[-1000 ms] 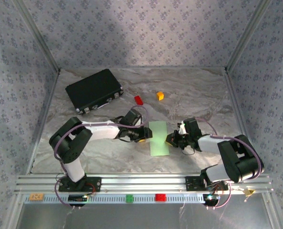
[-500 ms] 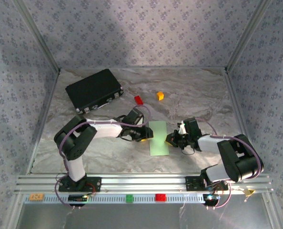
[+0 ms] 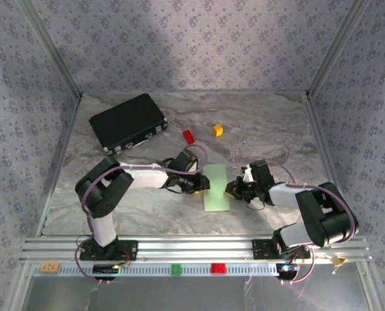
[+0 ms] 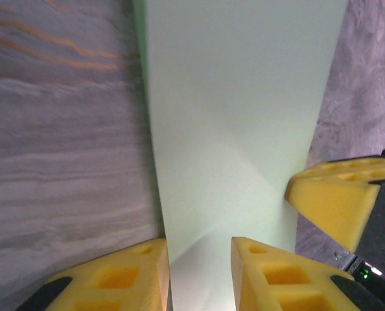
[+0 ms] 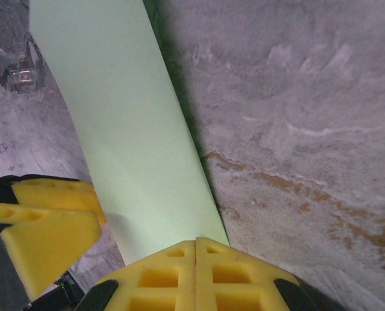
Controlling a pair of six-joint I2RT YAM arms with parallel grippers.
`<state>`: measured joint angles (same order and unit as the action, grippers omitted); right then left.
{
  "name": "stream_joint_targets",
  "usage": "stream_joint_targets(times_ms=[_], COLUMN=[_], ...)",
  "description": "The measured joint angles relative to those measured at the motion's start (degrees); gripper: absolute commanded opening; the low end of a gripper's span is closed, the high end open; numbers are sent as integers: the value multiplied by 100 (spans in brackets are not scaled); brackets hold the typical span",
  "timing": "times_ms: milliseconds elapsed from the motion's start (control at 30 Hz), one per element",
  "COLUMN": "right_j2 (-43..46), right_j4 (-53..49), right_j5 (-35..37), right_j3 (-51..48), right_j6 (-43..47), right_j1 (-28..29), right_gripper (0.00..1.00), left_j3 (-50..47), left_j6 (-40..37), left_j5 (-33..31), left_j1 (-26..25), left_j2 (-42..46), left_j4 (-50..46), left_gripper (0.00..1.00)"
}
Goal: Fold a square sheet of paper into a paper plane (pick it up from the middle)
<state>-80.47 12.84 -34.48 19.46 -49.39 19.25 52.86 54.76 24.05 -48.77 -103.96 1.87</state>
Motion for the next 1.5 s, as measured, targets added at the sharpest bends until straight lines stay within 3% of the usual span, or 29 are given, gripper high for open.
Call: stream_joint_targets(times_ms=[233, 400, 533, 667, 767, 867, 900, 933, 967, 1233, 1333, 1500], right_j2=[0, 0, 44, 417, 1034, 1729, 1950, 2157, 2332, 3370, 3250, 2446], right_j4=[13, 66, 221, 57, -317, -678, -796, -866, -918, -894, -789, -675], right_j5=[2, -4, -48, 48, 229, 498, 640, 780, 927, 2658, 3316, 4470], right_j3=[-4, -22, -92, -142, -138, -98, -81, -79, -79, -295, -291, -153], right_j6=[-37, -44, -90, -9, 190, 501, 629, 752, 857, 2546, 3296, 4406], right_j1=[0, 0, 0, 13, 109, 343, 476, 632, 791, 2857, 3679, 4784], right_gripper=[3, 4, 16, 30, 46, 55, 58, 70, 76, 64, 58, 59], left_j3=[0, 0, 0, -2, -13, -68, -107, -160, -197, -393, -393, -396], left_j6=[-2, 15, 39, 35, 33, 22, 22, 22, 20, 22, 22, 24], left_j5=[-2, -7, -52, -98, -92, -90, -87, -87, -85, -72, -68, -68], left_j1=[-24, -26, -26, -22, 0, 50, 83, 125, 160, 407, 415, 415], left_j2=[0, 2, 4, 120, 332, 577, 660, 750, 809, 1132, 1161, 1169], left_j4=[42, 57, 48, -35, -74, -122, -160, -195, -227, -533, -573, -612], left_gripper=[26, 16, 3, 1, 1, 1, 1, 1, 1, 1, 0, 0])
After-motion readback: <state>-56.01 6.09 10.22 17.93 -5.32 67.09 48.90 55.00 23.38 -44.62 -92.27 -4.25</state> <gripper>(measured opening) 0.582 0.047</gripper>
